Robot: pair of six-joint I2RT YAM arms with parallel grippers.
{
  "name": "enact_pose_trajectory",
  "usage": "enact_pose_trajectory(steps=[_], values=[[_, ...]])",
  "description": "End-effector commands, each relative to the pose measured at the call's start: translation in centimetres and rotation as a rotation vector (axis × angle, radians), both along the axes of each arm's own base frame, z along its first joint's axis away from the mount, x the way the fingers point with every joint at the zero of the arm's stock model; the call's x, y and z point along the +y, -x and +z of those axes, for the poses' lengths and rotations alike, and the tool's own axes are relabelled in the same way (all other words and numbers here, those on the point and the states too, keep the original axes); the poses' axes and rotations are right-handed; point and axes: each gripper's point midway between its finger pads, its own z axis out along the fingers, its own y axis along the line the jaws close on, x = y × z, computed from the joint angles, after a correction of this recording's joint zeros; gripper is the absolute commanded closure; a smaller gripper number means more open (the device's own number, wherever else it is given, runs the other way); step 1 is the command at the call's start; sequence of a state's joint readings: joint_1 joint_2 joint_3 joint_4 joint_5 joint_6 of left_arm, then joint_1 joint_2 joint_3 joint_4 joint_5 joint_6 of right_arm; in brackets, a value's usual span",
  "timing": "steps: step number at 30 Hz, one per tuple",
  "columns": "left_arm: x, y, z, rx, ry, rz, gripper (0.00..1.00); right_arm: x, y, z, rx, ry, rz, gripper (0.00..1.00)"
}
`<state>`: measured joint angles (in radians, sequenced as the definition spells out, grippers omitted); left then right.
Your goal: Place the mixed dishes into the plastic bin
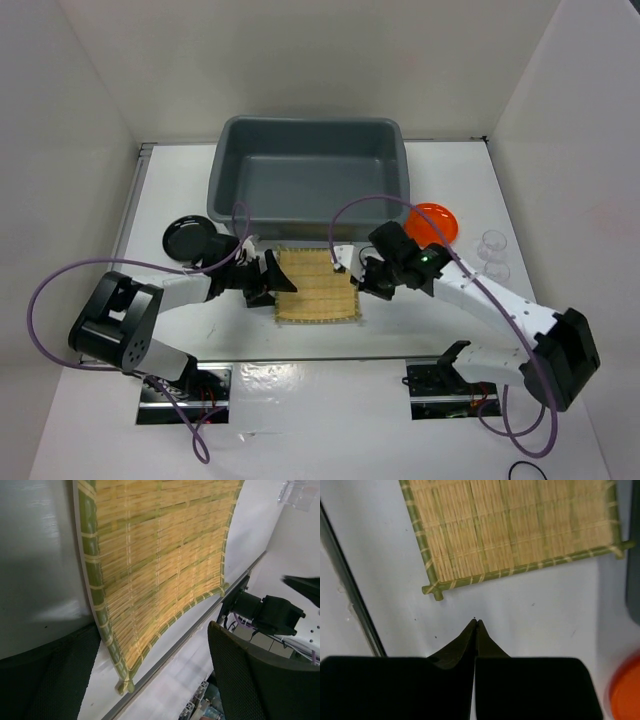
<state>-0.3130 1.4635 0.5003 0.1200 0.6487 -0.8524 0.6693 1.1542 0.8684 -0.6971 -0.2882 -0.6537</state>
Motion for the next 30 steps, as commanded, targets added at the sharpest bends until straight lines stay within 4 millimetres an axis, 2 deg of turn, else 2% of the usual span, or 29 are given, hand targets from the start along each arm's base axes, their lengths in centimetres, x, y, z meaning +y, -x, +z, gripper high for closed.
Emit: enact_pose_trajectory(steps=[1, 2, 4, 5, 8, 10, 17, 23, 30], values=[[2.0, 1.7, -3.9, 0.04, -0.129, 0.028, 0.06, 1.1, -2.0, -1.7, -0.06, 0.002, -0.017, 1.0], [2.1, 2.0, -3.9, 0.046, -0.127, 0.034, 0.06, 1.3, -1.8, -2.9, -0.029, 0.013, -0.009, 1.0], [2.2, 2.1, -3.9, 0.038, -0.124, 0.035, 0.08, 2.1, -1.6, -3.5, -0.004, -0.016, 0.017, 1.0], [2.3, 2.4, -3.9, 0.038, -0.124, 0.035, 0.08, 1.8, -1.2, -5.1, 0.027, 0.009, 0.017, 1.0], [2.3, 2.8, -3.7, 0.04, -0.116, 0.029, 0.08, 2.2, -1.4, -6.3, 0.037, 0.014, 0.029, 1.0], [2.4, 3.2, -3.9, 0.049, -0.119, 0.029, 0.08, 2.8, -2.2, -5.8, 0.022, 0.001, 0.03, 1.0], [2.1, 3.7, -3.9, 0.038, -0.087, 0.02, 0.08, 4.0, -2.6, -6.6, 0.055, 0.0, 0.042, 1.0], [2.1, 4.1, -4.7, 0.058, -0.081, 0.002, 0.08, 3.9, -2.4, -7.8, 0.085, 0.018, 0.034, 1.0], [1.0, 3.0, -3.4, 0.023, -0.02, -0.022, 0.08, 2.9, -2.2, -9.3, 0.083, 0.064, 0.035, 1.0]])
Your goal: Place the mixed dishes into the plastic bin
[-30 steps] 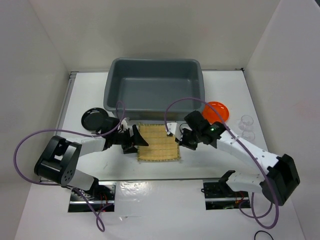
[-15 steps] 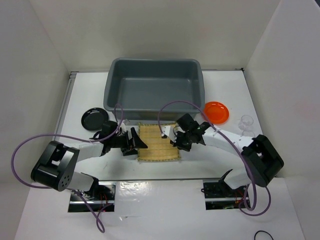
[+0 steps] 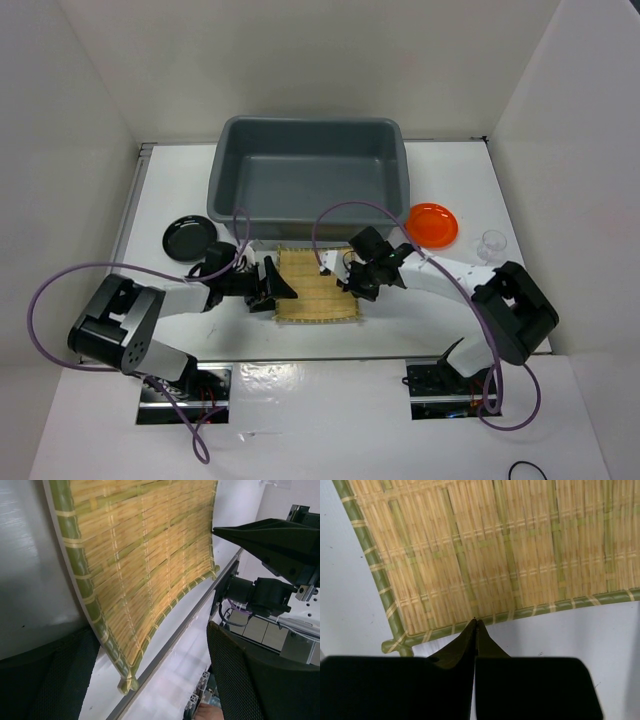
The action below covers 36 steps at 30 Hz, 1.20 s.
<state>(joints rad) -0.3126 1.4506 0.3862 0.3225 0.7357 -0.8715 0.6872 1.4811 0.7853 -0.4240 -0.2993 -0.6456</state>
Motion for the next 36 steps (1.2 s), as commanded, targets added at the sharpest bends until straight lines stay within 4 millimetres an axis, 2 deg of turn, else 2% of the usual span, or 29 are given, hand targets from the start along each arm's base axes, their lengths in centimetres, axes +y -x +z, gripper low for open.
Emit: enact_pose_trajectory(steps=[1, 5, 6, 8, 12, 13, 16, 17, 20, 21, 22, 23, 24, 25, 26, 27, 28, 29, 30, 31, 32, 33, 35, 36], values=[[1.4, 1.0, -3.2, 0.065, -0.113, 0.024, 0.08, 0.6, -0.9, -0.3, -0.048, -0.004, 0.027, 1.0], [0.5, 0.4, -2.1, 0.058, -0.052, 0.011, 0.12, 0.1, -0.7, -1.4, -0.034, 0.03, 0.043, 1.0], [0.1, 0.9, -2.1, 0.068, -0.037, -0.014, 0.16, 0.1, -0.7, -1.4, -0.04, 0.032, 0.052, 1.0], [-0.3, 0.5, -1.8, 0.068, -0.016, -0.031, 0.24, 0.3, -1.0, -1.1, -0.047, 0.026, 0.052, 1.0], [-1.1, 1.3, -1.4, 0.1, 0.036, -0.1, 0.52, 0.8, -0.8, -1.1, -0.036, 0.017, 0.058, 1.0], [-1.2, 1.4, -1.5, 0.116, 0.034, -0.113, 0.67, 0.9, -0.8, -0.8, -0.038, 0.01, 0.047, 1.0], [-1.9, 1.6, -0.9, 0.106, 0.03, -0.183, 0.92, 0.9, -0.5, -0.6, -0.028, 0.002, 0.044, 1.0], [-1.8, 2.3, -0.7, 0.136, 0.015, -0.2, 1.0, 1.1, -0.7, 0.3, -0.05, -0.016, 0.043, 1.0], [-1.6, 2.1, 1.3, 0.091, -0.033, -0.223, 1.0, 1.0, -1.0, 2.0, -0.076, -0.039, -0.008, 1.0], [-1.6, 2.0, 3.0, 0.041, -0.025, -0.231, 1.0, 1.0, -1.0, 3.5, -0.1, -0.067, -0.019, 1.0], [-1.2, 2.8, 3.7, 0.061, -0.041, -0.247, 1.0, 1.3, -1.6, 5.4, -0.132, -0.095, -0.04, 1.0], [-1.3, 2.4, 5.3, 0.027, -0.038, -0.255, 1.0, 0.8, -1.3, 6.3, -0.133, -0.09, -0.068, 1.0], [-1.3, 2.6, 7.0, -0.019, -0.032, -0.262, 1.0, 0.7, -1.3, 8.8, -0.17, -0.14, -0.111, 1.0], [-1.1, 3.7, 8.0, 0.003, -0.018, -0.293, 1.0, 0.6, -1.7, 11.0, -0.21, -0.172, -0.148, 1.0], [-1.1, 4.0, 9.1, -0.006, -0.004, -0.3, 1.0, -0.6, -2.5, 12.5, -0.275, -0.172, -0.23, 1.0], [-1.2, 4.2, 11.3, -0.066, 0.026, -0.316, 1.0, -1.2, -2.8, 16.9, -0.373, -0.286, -0.329, 1.0], [-1.1, 4.9, 12.3, -0.062, 0.042, -0.327, 1.0, -2.2, -3.1, 18.6, -0.438, -0.328, -0.396, 1.0], [-1.1, 5.2, 13.9, -0.096, 0.062, -0.326, 1.0, -3.7, -4.0, 20.9, -0.54, -0.37, -0.491, 0.96], [-1.2, 5.5, 15.1, -0.104, 0.082, -0.327, 1.0, -4.8, -3.8, 22.4, -0.594, -0.411, -0.538, 0.86], [-1.5, 5.3, 17.0, -0.152, 0.119, -0.333, 1.0, -6.4, -2.9, 23.6, -0.646, -0.468, -0.589, 0.75], [-1.8, 5.7, 19.2, -0.153, 0.171, -0.328, 1.0, -7.5, -2.6, 23.5, -0.663, -0.464, -0.628, 0.7], [-2.0, 5.4, 20.6, -0.164, 0.2, -0.325, 1.0, -9.4, -2.6, 23.1, -0.693, -0.427, -0.708, 0.7], [-2.5, 3.7, 25.5, -0.251, 0.27, -0.298, 1.0, -11.9, -2.3, 22.1, -0.711, -0.392, -0.78, 0.69], [-2.6, 2.9, 26.9, -0.274, 0.28, -0.286, 1.0, -12.9, -2.4, 21.7, -0.727, -0.371, -0.806, 0.62]])
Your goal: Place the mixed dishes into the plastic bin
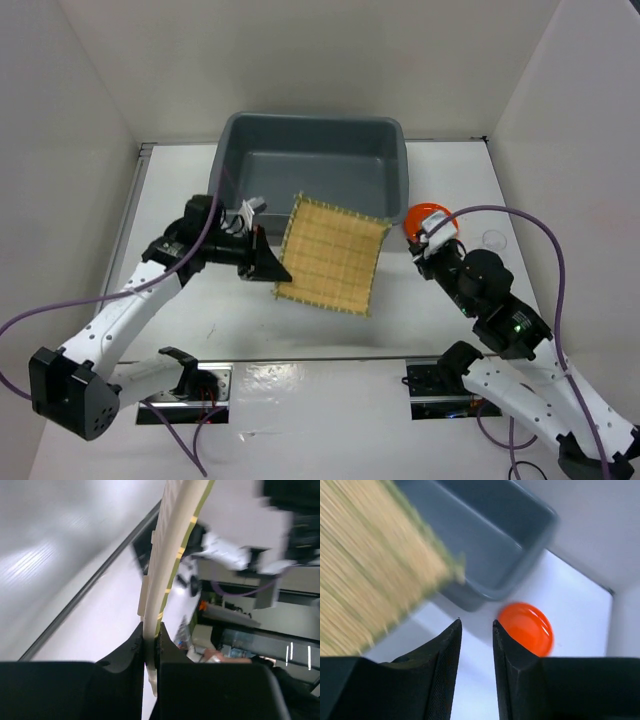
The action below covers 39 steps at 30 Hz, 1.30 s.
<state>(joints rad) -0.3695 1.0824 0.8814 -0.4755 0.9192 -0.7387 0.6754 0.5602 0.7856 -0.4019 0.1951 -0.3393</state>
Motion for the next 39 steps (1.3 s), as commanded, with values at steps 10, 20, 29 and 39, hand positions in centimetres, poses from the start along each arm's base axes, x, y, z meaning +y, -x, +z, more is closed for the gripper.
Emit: enact_pose_trajectory(steps=[10, 20, 29, 39], values=[[-1.3, -16.8, 13.4, -0.123, 0.199, 0.085, 1.0, -6.4, -1.1, -5.9, 0.057, 0.075, -0.321, 0.6], [-3.3, -32.2, 1.7, 0.01, 0.046, 0.108, 1.0, -6.8, -0.9, -5.9, 0.047, 0.076, -0.328, 0.53], [-6.6, -36.0, -4.1, 0.093, 0.094, 0.092, 1.0, -6.8, -1.0, -5.9, 0.048, 0.074, -0.329, 0.52], [-7.8, -34.8, -10.5, 0.209, -0.016, 0.097, 1.0, -7.0, -1.0, -6.3, 0.056, 0.08, -0.338, 0.48]])
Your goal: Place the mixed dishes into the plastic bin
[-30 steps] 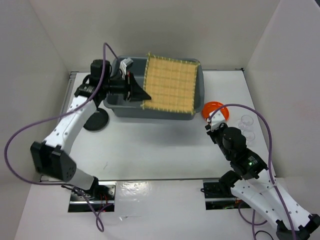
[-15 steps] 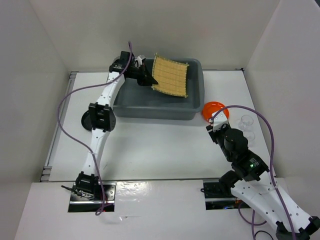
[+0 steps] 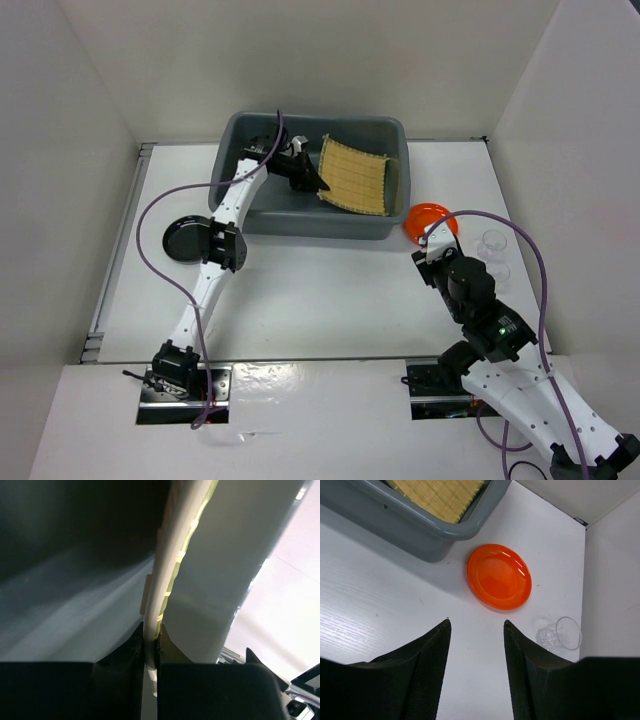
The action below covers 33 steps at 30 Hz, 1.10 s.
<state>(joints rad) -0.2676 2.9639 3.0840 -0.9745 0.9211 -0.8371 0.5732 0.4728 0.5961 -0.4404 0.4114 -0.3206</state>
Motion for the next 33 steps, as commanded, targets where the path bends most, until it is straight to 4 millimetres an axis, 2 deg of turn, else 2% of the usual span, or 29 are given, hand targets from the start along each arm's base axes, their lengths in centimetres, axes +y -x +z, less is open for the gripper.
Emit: enact_pose_trajectory(steps=[1, 4, 5, 7, 8, 10, 11, 12, 13, 15, 16, 18, 19, 21, 22, 24, 25, 26, 27, 28, 29, 30, 32, 33], values=[[-0.2, 0.9, 1.0, -0.023, 0.012, -0.036, 1.0, -0.1, -0.3, 0.8, -0.036, -0.023, -0.012, 0.47], [0.4, 1.2, -0.8, 0.0, -0.052, -0.027, 0.92, -0.1, -0.3, 0.8, -0.036, -0.023, -0.012, 0.43], [0.6, 1.4, -1.2, 0.005, -0.072, -0.027, 0.77, 0.0, -0.4, 0.6, -0.029, -0.018, -0.012, 0.41], [1.7, 1.5, -2.1, 0.03, -0.125, -0.007, 0.67, 0.0, -0.4, 0.6, -0.029, -0.018, -0.012, 0.33], [2.0, 1.6, -1.9, 0.025, -0.144, -0.004, 0.63, 0.0, -0.4, 0.6, -0.029, -0.018, -0.012, 0.3], [3.2, 1.6, -2.4, 0.027, -0.202, 0.011, 0.33, 0.0, -0.5, 0.4, -0.021, -0.013, -0.012, 0.25], [3.4, 1.8, -2.1, 0.021, -0.218, 0.012, 0.06, 0.0, -0.5, 0.0, -0.013, -0.009, -0.012, 0.24], [3.7, 2.1, -1.7, 0.025, -0.239, 0.013, 0.0, 0.1, -0.5, -0.2, -0.004, -0.003, -0.012, 0.23], [4.7, 1.6, -1.8, 0.018, -0.283, 0.045, 0.0, 0.1, -0.6, -0.2, -0.004, -0.003, -0.012, 0.2], [5.4, 1.2, 0.4, -0.051, -0.328, 0.072, 0.0, -0.1, -0.7, -0.4, 0.005, 0.003, -0.021, 0.16], [6.3, 0.7, 2.7, -0.126, -0.375, 0.111, 0.0, 0.1, -0.7, -0.5, 0.007, 0.0, -0.011, 0.13], [7.4, 0.2, 5.8, -0.213, -0.427, 0.162, 0.0, 0.3, -0.8, -1.2, 0.035, 0.051, 0.015, 0.1], [8.6, 0.0, 9.3, -0.301, -0.469, 0.218, 0.0, 0.3, -0.9, -1.5, 0.043, 0.075, 0.021, 0.09], [10.0, 0.1, 12.8, -0.389, -0.517, 0.274, 0.0, -0.1, -1.6, -2.2, 0.067, 0.182, 0.028, 0.09], [11.1, 0.9, 16.2, -0.471, -0.544, 0.298, 0.0, -0.3, -1.8, -2.5, 0.077, 0.234, 0.034, 0.12], [14.1, 1.3, 18.6, -0.533, -0.676, 0.382, 0.0, -0.9, -1.9, -4.2, 0.121, 0.332, 0.06, 0.17], [14.7, 2.8, 21.9, -0.62, -0.709, 0.391, 0.0, -1.7, -2.1, -4.8, 0.138, 0.401, 0.069, 0.17], [15.5, 3.4, 21.7, -0.602, -0.771, 0.41, 0.0, -2.1, -2.4, -4.9, 0.131, 0.423, 0.073, 0.18], [15.8, 4.3, 22.7, -0.616, -0.772, 0.408, 0.0, -2.3, -2.6, -5.4, 0.152, 0.446, 0.086, 0.18], [16.2, 5.9, 25.4, -0.657, -0.752, 0.431, 0.0, -3.5, -3.0, -6.6, 0.211, 0.481, 0.058, 0.17], [17.1, 6.7, 26.5, -0.671, -0.771, 0.46, 0.0, -3.9, -3.3, -7.0, 0.244, 0.491, 0.045, 0.15], [18.4, 8.6, 28.4, -0.691, -0.798, 0.503, 0.0, -5.2, -3.2, -8.1, 0.319, 0.474, -0.009, 0.11], [20.2, 10.4, 29.9, -0.694, -0.85, 0.584, 0.0, -6.5, -4.1, -9.6, 0.457, 0.453, -0.062, 0.08], [21.2, 12.5, 31.8, -0.723, -0.848, 0.619, 0.0, -6.5, -4.1, -10.4, 0.516, 0.414, -0.046, 0.08]])
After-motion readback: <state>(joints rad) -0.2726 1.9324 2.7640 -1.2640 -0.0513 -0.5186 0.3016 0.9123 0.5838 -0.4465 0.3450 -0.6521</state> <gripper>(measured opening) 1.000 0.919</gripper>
